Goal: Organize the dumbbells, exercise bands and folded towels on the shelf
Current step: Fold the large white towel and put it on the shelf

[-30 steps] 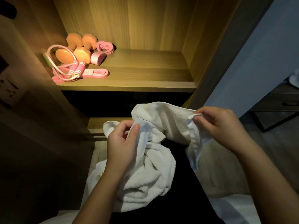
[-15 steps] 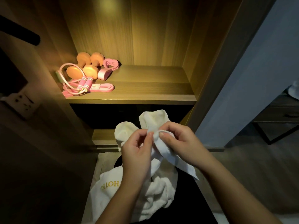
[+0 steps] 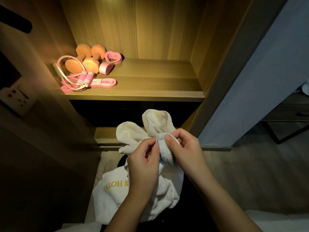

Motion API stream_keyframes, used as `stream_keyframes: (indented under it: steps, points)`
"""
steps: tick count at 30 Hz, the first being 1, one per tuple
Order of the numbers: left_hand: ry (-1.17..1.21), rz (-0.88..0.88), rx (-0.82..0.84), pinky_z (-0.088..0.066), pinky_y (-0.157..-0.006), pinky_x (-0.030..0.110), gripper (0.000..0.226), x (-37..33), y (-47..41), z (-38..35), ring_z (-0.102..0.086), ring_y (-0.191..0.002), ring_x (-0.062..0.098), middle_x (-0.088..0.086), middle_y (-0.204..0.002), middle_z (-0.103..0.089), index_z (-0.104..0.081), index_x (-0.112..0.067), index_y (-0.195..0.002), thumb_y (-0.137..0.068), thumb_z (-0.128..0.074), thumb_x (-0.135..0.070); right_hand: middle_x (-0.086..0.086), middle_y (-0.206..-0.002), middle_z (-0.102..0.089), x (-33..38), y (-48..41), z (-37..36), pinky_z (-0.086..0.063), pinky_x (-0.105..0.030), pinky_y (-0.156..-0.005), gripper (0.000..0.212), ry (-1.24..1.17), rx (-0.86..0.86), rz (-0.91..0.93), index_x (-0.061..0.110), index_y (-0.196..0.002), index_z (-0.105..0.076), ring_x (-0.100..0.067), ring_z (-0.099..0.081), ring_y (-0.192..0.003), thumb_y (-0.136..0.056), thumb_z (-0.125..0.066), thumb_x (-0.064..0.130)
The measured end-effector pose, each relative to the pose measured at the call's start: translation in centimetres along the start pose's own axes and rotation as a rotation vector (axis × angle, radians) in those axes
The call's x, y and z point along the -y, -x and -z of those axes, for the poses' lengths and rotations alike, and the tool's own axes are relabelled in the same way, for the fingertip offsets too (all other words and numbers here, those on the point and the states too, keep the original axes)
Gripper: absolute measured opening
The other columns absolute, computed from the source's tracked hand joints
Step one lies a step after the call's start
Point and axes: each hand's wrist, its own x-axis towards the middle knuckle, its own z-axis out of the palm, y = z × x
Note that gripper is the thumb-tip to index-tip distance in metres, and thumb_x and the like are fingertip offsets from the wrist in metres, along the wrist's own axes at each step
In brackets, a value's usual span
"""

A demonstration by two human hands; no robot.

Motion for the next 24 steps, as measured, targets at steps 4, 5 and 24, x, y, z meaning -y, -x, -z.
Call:
stream_keyframes:
  steps: [4,5,24]
  points:
    - [0.014,-0.020,0.005,-0.057,-0.068,0.032,0.016,0.2,0.0,0.2,-0.068,-0.079,0.013,-0.011,-0.080,-0.071,-0.072,-0.024,-0.092,-0.094,-0.061,-0.013,-0.004,-0.069,-0.063,-0.4,0.0,-0.3,-0.049,-0.037,-0.062,0.016,0.001,-0.005,-0.008,0.016,-0.072,-0.061,-0.012,-0.057,-0.065,-0.082,-0.062,0.028]
    - [0.014,-0.021,0.007,-0.057,-0.068,0.034,0.015,0.4,0.0,0.2,-0.068,-0.078,0.014,-0.010,-0.080,-0.071,-0.072,-0.023,-0.092,-0.094,-0.061,-0.013,-0.003,-0.069,-0.063,-0.5,0.1,-0.4,-0.049,-0.038,-0.062,0.015,-0.002,-0.007,-0.015,0.017,-0.072,-0.061,-0.012,-0.057,-0.065,-0.083,-0.062,0.028]
    - [-0.116,-0.195,0.114,-0.050,-0.071,0.018,0.017,0.8,-0.5,0.6,-0.064,-0.086,0.006,-0.014,-0.088,-0.069,-0.070,-0.015,-0.101,-0.095,-0.055,-0.016,0.013,-0.107,-0.065,0.5,-2.8,3.9,-0.047,-0.026,-0.093,0.021,0.336,0.360,0.237,0.024,-0.109,-0.069,-0.007,-0.060,-0.108,-0.090,-0.066,0.015]
